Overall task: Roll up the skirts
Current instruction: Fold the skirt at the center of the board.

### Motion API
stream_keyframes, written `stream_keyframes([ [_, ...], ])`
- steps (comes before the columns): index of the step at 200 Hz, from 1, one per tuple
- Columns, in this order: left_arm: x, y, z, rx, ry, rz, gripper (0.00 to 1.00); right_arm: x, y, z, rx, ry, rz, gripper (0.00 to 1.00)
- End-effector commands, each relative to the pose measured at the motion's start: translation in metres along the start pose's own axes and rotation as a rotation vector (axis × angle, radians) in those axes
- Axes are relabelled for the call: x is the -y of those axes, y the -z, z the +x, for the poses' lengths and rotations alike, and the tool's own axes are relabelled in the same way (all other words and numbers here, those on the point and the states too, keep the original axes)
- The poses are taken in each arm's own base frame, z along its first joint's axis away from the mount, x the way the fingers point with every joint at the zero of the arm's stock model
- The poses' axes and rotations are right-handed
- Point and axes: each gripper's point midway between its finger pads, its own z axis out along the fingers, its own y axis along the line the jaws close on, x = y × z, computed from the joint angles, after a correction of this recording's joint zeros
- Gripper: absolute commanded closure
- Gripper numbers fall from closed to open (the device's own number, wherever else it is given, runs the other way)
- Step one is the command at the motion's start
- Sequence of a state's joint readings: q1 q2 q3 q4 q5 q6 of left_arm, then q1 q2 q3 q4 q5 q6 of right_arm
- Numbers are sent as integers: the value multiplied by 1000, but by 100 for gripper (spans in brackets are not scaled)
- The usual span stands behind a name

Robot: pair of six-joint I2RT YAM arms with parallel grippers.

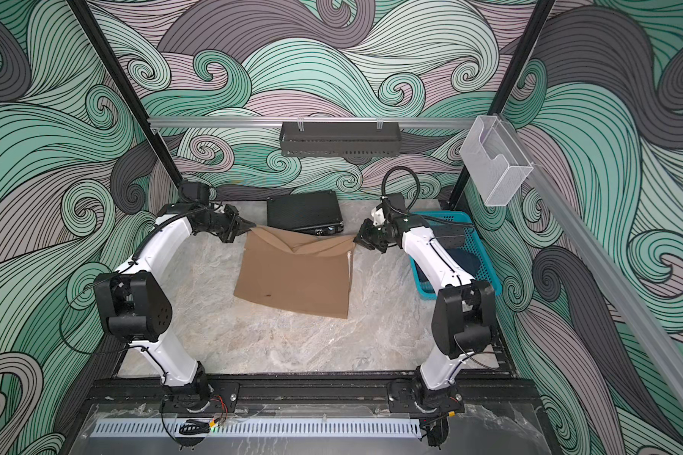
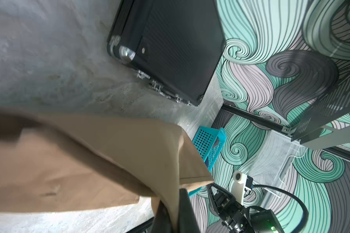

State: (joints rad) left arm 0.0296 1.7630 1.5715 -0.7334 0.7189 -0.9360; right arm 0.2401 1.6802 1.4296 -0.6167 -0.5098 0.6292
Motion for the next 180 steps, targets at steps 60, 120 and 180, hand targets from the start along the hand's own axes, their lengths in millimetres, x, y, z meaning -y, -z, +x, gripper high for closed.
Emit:
stream_keyframes([
  [60, -78, 7, 64, -69, 15, -75, 100, 5, 16, 68, -142, -8, -110, 100],
  [120, -160, 8, 63, -43, 38, -251, 100, 30, -13, 144, -280, 26, -62, 100],
  [180, -169, 9, 38, -52, -25, -382, 99, 59, -46, 194, -374, 26, 14, 100],
])
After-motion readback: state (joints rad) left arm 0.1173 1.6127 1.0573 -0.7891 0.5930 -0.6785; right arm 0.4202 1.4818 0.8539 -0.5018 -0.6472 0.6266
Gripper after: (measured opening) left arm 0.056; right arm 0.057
